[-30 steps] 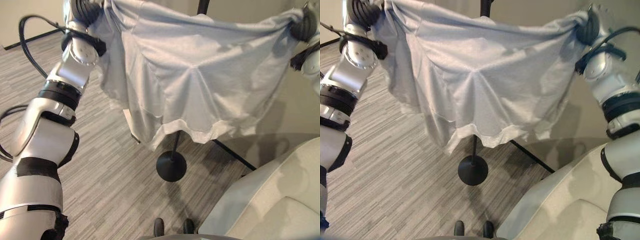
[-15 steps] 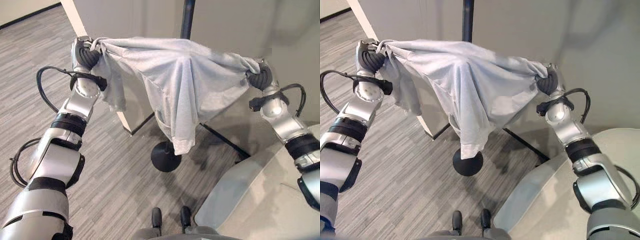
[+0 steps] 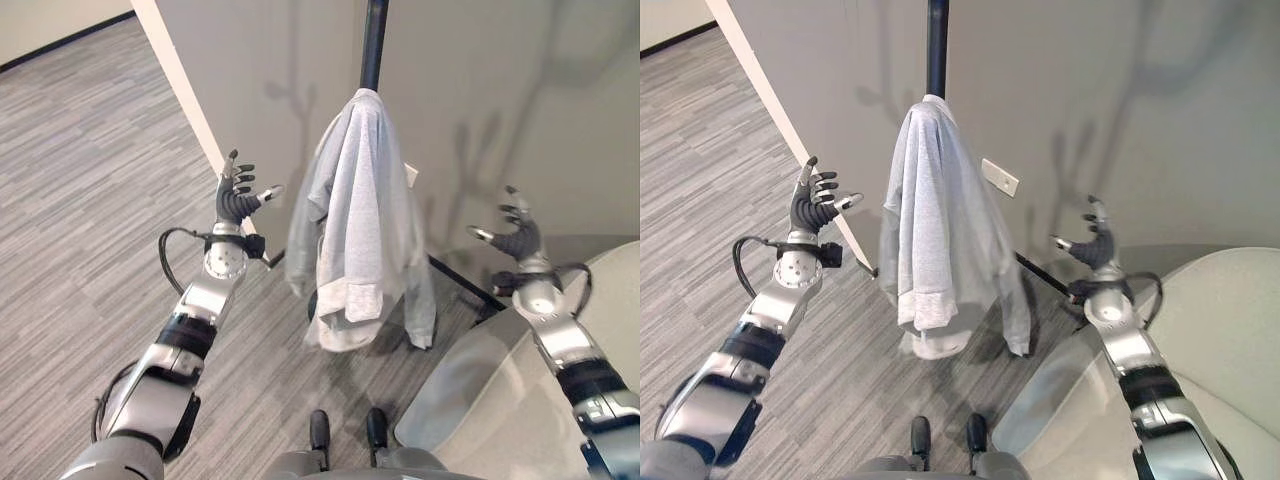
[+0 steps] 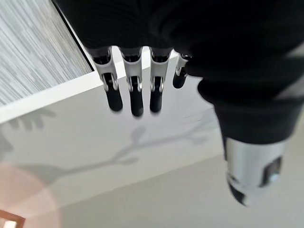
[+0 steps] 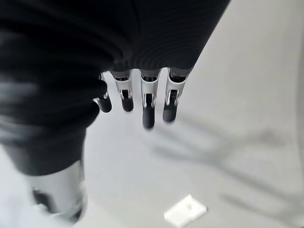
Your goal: Hang the clothes on the sofa on the clothes rack.
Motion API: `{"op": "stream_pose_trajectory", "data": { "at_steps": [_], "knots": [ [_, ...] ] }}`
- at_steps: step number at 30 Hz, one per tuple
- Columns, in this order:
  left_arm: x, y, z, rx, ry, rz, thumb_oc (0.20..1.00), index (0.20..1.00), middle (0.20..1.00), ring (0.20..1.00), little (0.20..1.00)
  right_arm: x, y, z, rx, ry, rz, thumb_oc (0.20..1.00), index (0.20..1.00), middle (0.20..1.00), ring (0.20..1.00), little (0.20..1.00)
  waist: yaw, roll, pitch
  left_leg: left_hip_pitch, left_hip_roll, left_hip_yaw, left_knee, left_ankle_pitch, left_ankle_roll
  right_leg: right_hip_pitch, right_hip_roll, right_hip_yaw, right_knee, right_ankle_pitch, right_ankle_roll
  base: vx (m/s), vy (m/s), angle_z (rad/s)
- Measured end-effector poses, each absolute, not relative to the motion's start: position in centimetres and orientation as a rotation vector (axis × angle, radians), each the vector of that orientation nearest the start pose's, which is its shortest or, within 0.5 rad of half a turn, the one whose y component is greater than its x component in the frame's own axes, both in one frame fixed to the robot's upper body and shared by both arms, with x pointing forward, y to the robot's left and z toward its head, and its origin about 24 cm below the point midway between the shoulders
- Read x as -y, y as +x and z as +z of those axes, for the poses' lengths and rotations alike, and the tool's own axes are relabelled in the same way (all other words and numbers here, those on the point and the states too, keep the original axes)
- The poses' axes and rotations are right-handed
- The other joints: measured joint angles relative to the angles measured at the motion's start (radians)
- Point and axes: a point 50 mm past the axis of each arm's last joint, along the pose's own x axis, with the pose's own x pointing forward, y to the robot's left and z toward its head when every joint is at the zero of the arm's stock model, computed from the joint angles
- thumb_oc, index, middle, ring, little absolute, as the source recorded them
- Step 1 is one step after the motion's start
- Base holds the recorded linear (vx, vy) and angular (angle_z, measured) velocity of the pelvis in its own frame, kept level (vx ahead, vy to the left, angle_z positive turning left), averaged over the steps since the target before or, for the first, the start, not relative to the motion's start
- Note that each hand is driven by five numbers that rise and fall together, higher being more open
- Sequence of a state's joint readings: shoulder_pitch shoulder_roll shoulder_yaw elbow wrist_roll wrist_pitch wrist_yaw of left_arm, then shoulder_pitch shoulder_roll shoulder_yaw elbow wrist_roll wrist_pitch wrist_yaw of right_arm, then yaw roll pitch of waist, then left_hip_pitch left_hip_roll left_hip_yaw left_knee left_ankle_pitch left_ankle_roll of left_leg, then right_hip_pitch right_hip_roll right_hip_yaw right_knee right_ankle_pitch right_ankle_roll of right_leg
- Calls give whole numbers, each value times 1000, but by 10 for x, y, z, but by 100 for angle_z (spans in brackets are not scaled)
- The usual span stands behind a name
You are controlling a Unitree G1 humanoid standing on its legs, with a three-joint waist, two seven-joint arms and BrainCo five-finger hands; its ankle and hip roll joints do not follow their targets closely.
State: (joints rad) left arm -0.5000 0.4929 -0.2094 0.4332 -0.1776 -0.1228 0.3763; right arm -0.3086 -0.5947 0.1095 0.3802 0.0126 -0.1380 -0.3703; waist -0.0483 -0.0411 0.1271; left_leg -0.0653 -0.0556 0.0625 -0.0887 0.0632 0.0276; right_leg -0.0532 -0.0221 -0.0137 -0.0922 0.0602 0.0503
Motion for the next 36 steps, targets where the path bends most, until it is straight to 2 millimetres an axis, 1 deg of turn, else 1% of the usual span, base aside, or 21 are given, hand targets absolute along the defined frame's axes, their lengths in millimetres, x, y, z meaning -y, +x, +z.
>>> {"op": "stream_pose_trajectory", "data": {
  "at_steps": [2,3,4,6,8,10,11,12,15,17,18,19,20,22,23,24,26,28,31,34,36],
  "knots": [
    [-226,333,110,200,317,243,1000,1000,1000,1000,1000,277,297,103,185,-586,-345,1000,1000,1000,1000,1000,0,6,0,1,1,0,-1,-5,-7,1,0,0,0,0,0,51,-8,0],
    [-234,319,102,195,285,241,1000,1000,1000,1000,1000,282,283,115,245,-581,-358,1000,1000,1000,1000,1000,-4,13,-1,6,0,3,0,-5,-6,5,0,1,0,0,0,45,-6,-5],
    [-249,303,83,129,273,274,1000,1000,1000,1000,1000,291,271,124,292,-591,-397,1000,1000,1000,1000,1000,-5,19,0,28,0,4,0,-5,-5,26,0,1,0,-1,0,34,-6,-5],
    [-256,297,71,79,284,275,1000,1000,1000,1000,1000,300,265,131,300,-639,-415,1000,1000,1000,1000,1000,-6,22,-2,33,1,3,-2,-13,-2,32,1,1,0,-5,-3,30,-1,2],
    [-268,283,54,21,202,325,1000,1000,1000,1000,1000,307,250,149,368,-717,-451,1000,1000,1000,1000,1000,-7,32,-3,31,1,7,-6,-20,-3,29,1,3,0,-5,-4,0,0,0],
    [-274,267,35,-50,193,339,1000,1000,1000,1000,1000,320,234,148,360,-763,-508,1000,1000,1000,1000,1000,-7,33,-10,31,1,7,-6,-25,4,29,1,4,0,-6,-4,9,5,-2],
    [-281,248,16,-119,159,373,1000,1000,1000,1000,1000,338,218,140,305,-782,-590,1000,1000,1000,1000,1000,-8,34,-14,32,1,8,-6,-28,8,28,1,7,0,-7,-4,9,20,-7],
    [-286,231,-4,-208,133,408,1000,1000,1000,1000,1000,353,205,120,197,-792,-652,1000,1000,1000,1000,1000,-16,31,-18,30,-1,10,-6,-28,9,26,0,7,1,-7,-4,4,16,-7],
    [-290,194,-50,-410,108,444,1000,1000,1000,1000,1000,379,164,65,-87,-781,-785,1000,1000,1000,1000,1000,-21,27,-46,20,-1,15,-4,-28,15,13,0,10,1,-14,0,-3,6,-1],
    [-289,169,-76,-553,106,454,1000,1000,1000,1000,1000,387,141,36,-250,-766,-836,1000,1000,1000,1000,1000,-33,28,-47,14,-1,22,0,-28,15,6,0,15,1,-13,-1,-5,14,-12],
    [-284,148,-100,-686,103,440,1000,1000,1000,1000,1000,396,112,-8,-461,-705,-911,1000,1000,1000,1000,1000,-42,22,-57,17,0,29,0,-28,15,7,0,25,1,-13,-1,-6,4,-10],
    [-278,144,-107,-728,116,410,1000,1000,1000,1000,1000,398,88,-35,-603,-644,-962,1000,1000,1000,1000,1000,-40,16,-64,17,1,28,0,-28,15,7,0,24,1,-14,-1,-23,9,-7],
    [-270,139,-116,-786,155,344,1000,1000,1000,1000,1000,393,61,-68,-830,-535,-1012,1000,1000,1000,1000,1000,-35,9,-69,14,2,28,0,-29,15,4,2,25,0,-14,0,-30,4,-8],
    [-265,135,-123,-831,215,278,1000,1000,1000,1000,1000,375,44,-90,-902,-425,-1002,1000,1000,1000,1000,1000,-49,14,-70,10,1,32,-6,-37,1,-3,0,28,-4,-11,1,-51,-6,-9],
    [-261,135,-128,-864,263,227,1000,1000,1000,1000,1000,359,32,-110,-1022,-374,-938,1000,1000,1000,1000,1000,-42,9,-74,10,2,31,-6,-38,1,-3,0,27,-4,-14,6,-37,-14,2],
    [-254,128,-138,-945,314,157,1000,1000,1000,1000,1000,333,24,-132,-1177,-286,-835,1000,1000,1000,1000,1000,-40,5,-80,5,3,32,-6,-38,1,-7,1,28,0,-15,6,0,0,0],
    [-239,112,-150,-1023,300,107,1000,1000,1000,1000,1000,288,23,-153,-1233,-146,-666,1000,1000,1000,1000,1000,-44,11,-77,-9,2,36,-6,-37,1,-24,-1,27,0,-10,6,-21,-14,-5],
    [-231,103,-156,-1075,291,83,1000,1000,1000,1000,1000,260,25,-163,-1275,-112,-494,1000,1000,1000,1000,1000,-42,9,-79,-3,1,38,-6,-37,1,-18,-2,27,0,-3,-1,-1,-2,-2],
    [-227,103,-156,-1072,289,69,1000,1000,1000,1000,1000,237,43,-167,-1233,-60,-361,1000,1000,1000,1000,1000,-36,15,-80,-1,-1,35,-6,-37,1,-14,-3,25,0,-4,-3,13,8,3],
    [-226,110,-154,-1046,308,48,1000,1000,1000,1000,1000,228,61,-166,-1183,-70,-267,1000,1000,1000,1000,1000,-29,21,-80,31,-1,28,-1,-36,5,21,-4,15,-3,-10,-6,20,17,4],
    [-225,117,-151,-1014,307,41,1000,1000,1000,1000,1000,231,59,-165,-1188,-88,-257,1000,1000,1000,1000,1000,-28,22,-83,35,0,28,-6,-40,2,25,-3,9,-3,-13,-6,7,8,4]
  ]
}}
